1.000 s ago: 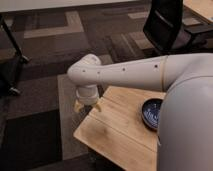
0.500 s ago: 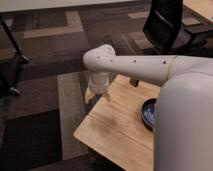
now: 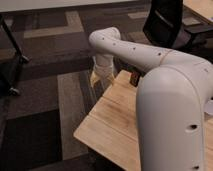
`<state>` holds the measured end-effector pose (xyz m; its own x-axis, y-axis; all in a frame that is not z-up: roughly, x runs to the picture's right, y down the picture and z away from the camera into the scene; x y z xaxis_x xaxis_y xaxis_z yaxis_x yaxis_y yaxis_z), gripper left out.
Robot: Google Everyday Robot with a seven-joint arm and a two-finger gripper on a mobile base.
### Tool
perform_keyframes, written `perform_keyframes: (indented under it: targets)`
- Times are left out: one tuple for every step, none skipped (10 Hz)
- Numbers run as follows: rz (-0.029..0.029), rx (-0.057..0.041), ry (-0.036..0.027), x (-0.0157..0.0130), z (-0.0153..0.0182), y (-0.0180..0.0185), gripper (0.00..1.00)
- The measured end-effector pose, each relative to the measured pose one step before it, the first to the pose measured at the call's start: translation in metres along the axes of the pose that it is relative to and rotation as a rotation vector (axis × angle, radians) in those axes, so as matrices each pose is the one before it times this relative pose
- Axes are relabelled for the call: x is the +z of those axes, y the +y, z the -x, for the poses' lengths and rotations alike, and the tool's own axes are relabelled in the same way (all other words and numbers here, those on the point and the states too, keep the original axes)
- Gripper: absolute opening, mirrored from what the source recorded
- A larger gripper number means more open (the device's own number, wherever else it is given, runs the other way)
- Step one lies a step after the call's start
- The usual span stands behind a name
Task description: Knock the eraser over
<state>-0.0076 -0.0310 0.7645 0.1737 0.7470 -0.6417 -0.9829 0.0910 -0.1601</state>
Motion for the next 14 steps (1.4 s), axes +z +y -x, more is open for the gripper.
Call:
perform_keyframes:
  targets:
    - [-0.00041,0.00026,0.00054,0.00022,-0.00022,-0.00032,0.65]
    - [-0.00119,0.00285,0.00085,0.00017,-0.00025,-0.00098,0.65]
    - [-0.01626,0.01822,-0.00896,-0.00059,0.0024,-0.0132,0.65]
    - [-0.00597,0.00718,-0.01616,-0.00119,0.00684,-0.00881,0.65]
    - [-0.00137,-0.00383,-0.01281,-0.00078,0.00702,-0.00292,0.65]
    - [-0.00315,-0.0121,-0.02644,-0.00324,0.01822,-0.0119,0.65]
    - [0.00204,-0.00847,-0.00236,-0.00014,0.00543,-0.00185,0.65]
    - [0.00283,-0.01365,0.00194,-0.00091,0.01131,-0.00579,0.65]
    - [0.00089,-0.0064,-0.00041,-0.00126,0.00838,-0.00713,0.65]
    - [0.00725,-0.01223,-0.00169,-0.00074,0.01813,-0.01135,0.65]
    - [0.00412,-0.00929,-0.00033,0.00054,0.01002,-0.00436,0.65]
    - [0.00086,-0.01241,0.00146,0.00214,0.01735,-0.01332,0.65]
    - [-0.00253,-0.01047,-0.00263,0.00153,0.01153,-0.00985,0.65]
    - [-0.00169,-0.00569,-0.00159,0.00093,0.0048,-0.00403,0.65]
